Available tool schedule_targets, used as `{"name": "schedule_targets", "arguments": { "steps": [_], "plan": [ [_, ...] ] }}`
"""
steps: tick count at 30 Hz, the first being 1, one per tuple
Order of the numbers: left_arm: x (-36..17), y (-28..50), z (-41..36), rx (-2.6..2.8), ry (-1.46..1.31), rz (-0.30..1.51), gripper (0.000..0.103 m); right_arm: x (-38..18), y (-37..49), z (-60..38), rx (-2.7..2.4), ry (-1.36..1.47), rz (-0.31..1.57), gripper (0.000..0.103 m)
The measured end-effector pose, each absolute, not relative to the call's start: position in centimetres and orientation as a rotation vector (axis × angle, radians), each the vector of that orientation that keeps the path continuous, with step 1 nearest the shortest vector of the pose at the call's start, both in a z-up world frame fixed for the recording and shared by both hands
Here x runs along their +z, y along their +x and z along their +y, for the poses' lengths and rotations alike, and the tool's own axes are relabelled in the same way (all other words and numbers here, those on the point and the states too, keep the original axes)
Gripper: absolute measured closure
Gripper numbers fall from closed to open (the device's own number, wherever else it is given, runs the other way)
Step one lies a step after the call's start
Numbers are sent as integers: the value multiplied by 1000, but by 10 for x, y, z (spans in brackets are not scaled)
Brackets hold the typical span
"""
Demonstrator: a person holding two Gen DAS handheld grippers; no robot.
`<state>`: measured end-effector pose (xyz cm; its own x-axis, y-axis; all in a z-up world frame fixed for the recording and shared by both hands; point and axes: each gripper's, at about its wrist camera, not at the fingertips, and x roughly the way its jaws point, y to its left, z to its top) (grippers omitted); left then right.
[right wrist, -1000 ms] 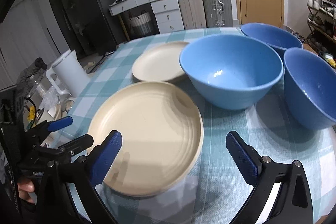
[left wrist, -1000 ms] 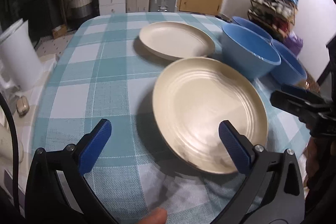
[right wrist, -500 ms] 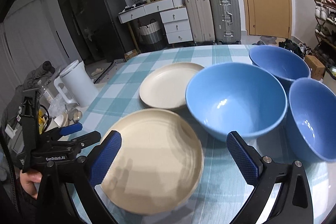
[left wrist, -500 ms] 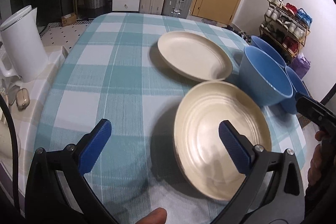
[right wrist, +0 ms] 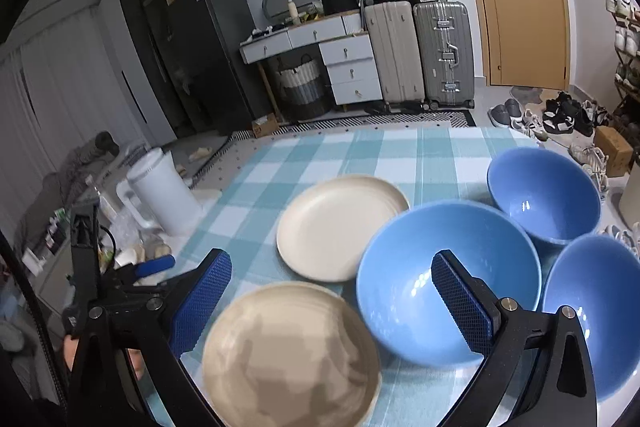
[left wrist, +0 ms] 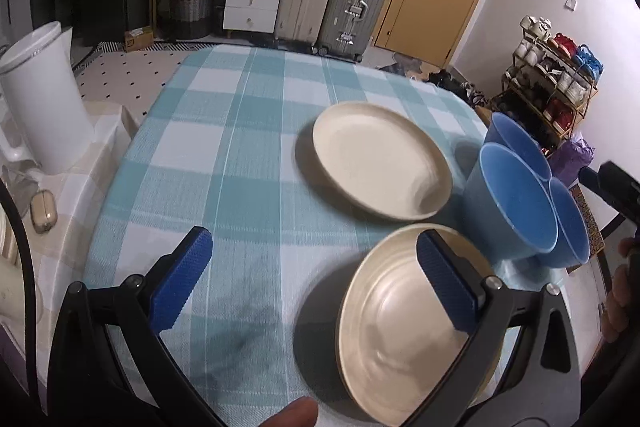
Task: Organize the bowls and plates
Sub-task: 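Move the left gripper to the rim of another cream plate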
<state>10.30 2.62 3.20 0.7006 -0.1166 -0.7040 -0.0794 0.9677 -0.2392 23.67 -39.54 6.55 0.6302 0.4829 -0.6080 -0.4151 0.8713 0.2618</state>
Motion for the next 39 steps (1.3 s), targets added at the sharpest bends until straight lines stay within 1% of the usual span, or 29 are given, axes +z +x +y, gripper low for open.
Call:
{"name": "schedule_targets", "arguments": {
  "steps": [11,18,27,33,39],
  "plan": [
    [72,132,35,-11,-245,742,1,113,281,-401,516,94,667,1],
    [81,156,41,-1,-246,740,1,128,307,-404,545,160,608,1],
    [93,183,46,19,-250,744,1,149,343,-403,510,81,582,1],
    [83,206,44,28,-254,776,1,134,384,-395,509,14,696,1],
    [53,232,45,44,-265,841,1,88,424,-376,537,-82,899,1]
  ]
}}
